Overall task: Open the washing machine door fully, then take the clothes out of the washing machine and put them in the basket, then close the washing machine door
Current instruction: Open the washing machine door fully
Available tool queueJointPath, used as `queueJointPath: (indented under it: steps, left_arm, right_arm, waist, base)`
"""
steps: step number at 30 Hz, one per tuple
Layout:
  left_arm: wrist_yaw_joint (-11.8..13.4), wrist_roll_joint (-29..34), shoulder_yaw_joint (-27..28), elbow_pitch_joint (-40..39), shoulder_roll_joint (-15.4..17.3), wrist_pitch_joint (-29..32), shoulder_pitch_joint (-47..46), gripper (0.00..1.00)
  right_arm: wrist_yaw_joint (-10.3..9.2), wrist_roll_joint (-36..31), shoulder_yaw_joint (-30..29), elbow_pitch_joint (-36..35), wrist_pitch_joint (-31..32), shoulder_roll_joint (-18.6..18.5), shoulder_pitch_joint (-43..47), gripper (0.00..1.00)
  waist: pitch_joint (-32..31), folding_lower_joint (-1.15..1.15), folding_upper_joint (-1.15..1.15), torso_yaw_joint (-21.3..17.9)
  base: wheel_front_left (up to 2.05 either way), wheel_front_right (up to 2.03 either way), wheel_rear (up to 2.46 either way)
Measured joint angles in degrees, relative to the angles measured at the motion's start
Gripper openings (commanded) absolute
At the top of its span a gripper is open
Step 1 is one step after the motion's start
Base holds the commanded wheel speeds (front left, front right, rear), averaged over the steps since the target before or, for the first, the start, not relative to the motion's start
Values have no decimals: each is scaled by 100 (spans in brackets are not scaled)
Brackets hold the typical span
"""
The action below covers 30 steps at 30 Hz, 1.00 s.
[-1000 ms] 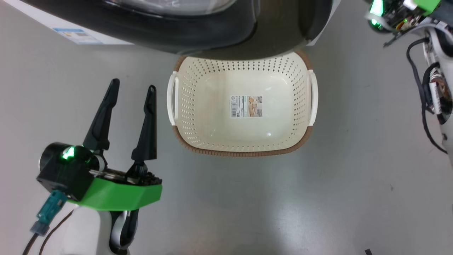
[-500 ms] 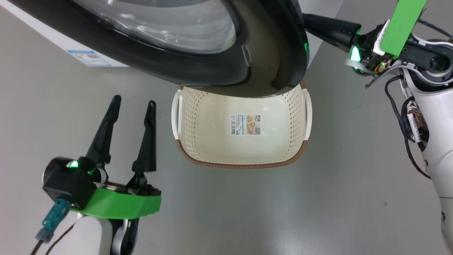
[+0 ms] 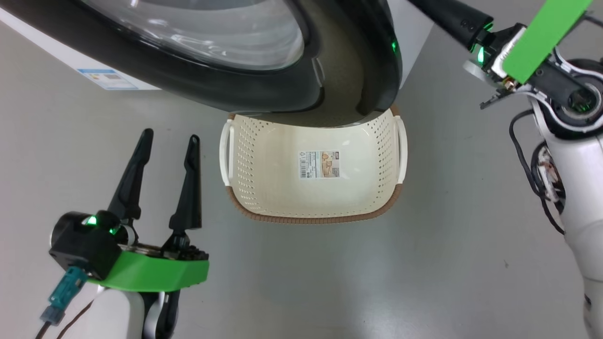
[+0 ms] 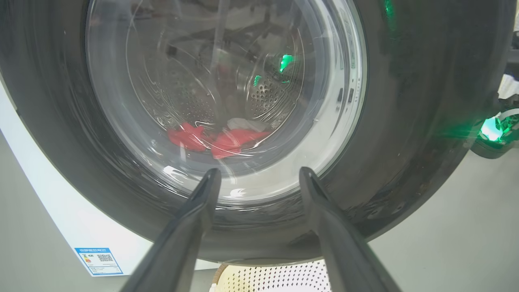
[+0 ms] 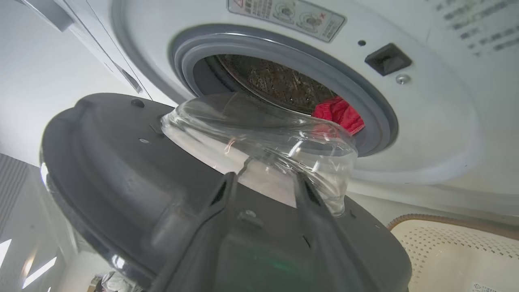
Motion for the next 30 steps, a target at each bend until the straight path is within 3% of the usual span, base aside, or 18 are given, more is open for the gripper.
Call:
queueJointPath:
  steps: [5,9,15,19,23,25,30]
  left_arm:
    - [-1,-2,46,4,0,0,-14,100]
    - [-1,-2,122,16,0,0,-17,100]
    - [-1,-1,212,40,1,0,-16,100]
    - [-1,0,282,43,0,0,-12,100]
    - [0,0,376,34,0,0,-3,100]
    - [3,-1,420,23,1,0,4,100]
    - [49,-1,427,23,1,0,7,100]
  right_arm:
    - [0,-777,374,-779,-1113,-393,311,100]
    - [0,-1585,1098,-1010,-2312,-854,491,100]
    - [0,-2343,2060,-577,-4140,-1328,671,100]
    - [1,-2972,2435,-24,-4912,-1456,671,100]
    - [2,-3963,1995,653,-5015,-1288,714,100]
    - [2,-4706,1335,602,-5058,-915,908,100]
    - [2,-5657,535,215,-5058,-424,1593,100]
  waist:
    - [44,0,0,-85]
    - [51,0,0,-186]
    - [-14,0,0,-339]
    - [-75,0,0,-445]
    - [-128,0,0,-570]
    - [-150,0,0,-654]
    - [-194,0,0,-722]
  base:
    - [0,0,0]
    - [0,0,0]
    - [0,0,0]
    - [0,0,0]
    - [0,0,0]
    - [0,0,0]
    - [0,0,0]
